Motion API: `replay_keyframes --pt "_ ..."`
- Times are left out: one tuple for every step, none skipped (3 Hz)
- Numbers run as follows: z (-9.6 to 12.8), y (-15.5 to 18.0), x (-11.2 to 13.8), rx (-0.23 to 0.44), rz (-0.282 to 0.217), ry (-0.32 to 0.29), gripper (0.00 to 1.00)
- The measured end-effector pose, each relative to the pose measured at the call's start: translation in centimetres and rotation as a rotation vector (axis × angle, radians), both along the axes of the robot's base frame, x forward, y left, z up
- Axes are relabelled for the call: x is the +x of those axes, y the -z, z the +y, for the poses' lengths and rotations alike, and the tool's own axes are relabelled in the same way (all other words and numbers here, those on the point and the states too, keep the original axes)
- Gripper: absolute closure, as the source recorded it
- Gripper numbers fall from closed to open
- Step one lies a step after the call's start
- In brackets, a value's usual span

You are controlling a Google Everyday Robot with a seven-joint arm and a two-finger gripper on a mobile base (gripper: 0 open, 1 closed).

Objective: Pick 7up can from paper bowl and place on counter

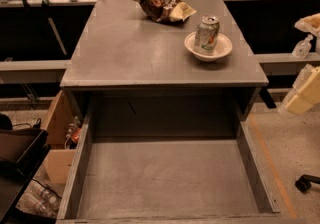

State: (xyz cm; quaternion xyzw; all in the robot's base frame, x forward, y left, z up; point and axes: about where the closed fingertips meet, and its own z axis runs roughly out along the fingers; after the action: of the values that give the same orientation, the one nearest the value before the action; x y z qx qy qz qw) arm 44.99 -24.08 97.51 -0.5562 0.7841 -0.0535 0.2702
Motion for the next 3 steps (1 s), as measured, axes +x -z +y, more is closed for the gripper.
replay_keyframes --pt "-1.8 -0.3 2.0 0.123 -0.157 -0.013 0.0" --pt "-2.2 -2.0 6.7 0.266 -0.36 -0.055 0.0" --pt "-1.6 -3.3 8.4 0.304 -0.452 -0.072 0.0"
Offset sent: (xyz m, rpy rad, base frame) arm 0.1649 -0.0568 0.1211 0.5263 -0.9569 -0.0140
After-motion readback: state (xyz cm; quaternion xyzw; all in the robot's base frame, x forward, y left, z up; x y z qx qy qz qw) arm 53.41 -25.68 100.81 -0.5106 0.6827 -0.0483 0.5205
